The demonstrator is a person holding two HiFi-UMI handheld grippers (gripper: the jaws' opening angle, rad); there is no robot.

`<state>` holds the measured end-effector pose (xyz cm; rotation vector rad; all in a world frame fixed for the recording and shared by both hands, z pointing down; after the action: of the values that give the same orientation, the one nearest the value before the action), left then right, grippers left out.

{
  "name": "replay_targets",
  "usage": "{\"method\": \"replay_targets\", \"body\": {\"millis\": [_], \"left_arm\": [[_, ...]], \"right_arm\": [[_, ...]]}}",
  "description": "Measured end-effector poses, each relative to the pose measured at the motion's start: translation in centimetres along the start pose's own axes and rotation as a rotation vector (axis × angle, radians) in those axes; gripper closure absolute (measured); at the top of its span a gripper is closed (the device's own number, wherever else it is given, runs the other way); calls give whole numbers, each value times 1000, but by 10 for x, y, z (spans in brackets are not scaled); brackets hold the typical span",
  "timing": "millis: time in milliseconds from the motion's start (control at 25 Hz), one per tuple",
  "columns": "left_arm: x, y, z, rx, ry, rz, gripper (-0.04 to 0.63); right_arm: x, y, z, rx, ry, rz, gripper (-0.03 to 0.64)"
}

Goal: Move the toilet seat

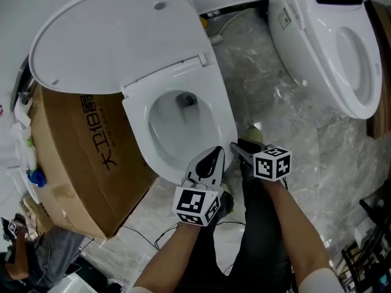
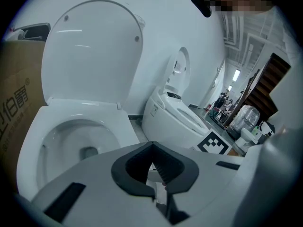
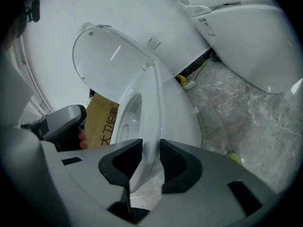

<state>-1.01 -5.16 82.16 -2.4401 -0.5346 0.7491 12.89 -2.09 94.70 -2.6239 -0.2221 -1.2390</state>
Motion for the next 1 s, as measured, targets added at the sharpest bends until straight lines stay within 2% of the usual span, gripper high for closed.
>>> {"method": "replay_targets", "body": {"millis": [160, 200, 520, 800, 1000], "left_arm": [[1, -1, 7, -1, 7, -7, 586], [2, -1, 10, 0, 8, -7, 586], [16, 10, 35, 25, -2, 2, 586], [49, 53, 86, 97, -21, 1, 586], [76, 95, 132, 161, -7, -8, 586]], "right_arm": [[3, -1, 0, 3, 37, -65, 505], [3, 0, 1, 3, 45, -75, 522], [-11, 3, 16, -11, 94, -111, 535], [-47, 15, 46, -24, 133, -135, 534], [-87, 36, 76, 10, 203, -178, 534]]}}
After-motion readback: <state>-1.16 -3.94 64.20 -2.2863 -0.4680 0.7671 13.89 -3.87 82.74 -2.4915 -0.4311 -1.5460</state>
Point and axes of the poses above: the fingertips, and each gripper's own axes: z backward along the fingers, x to its right, y out of its top, the point moved 8 cm from there along z, backward along the fingers, and after that the axes turned 10 degrees about -x, right-handed, at the moved point
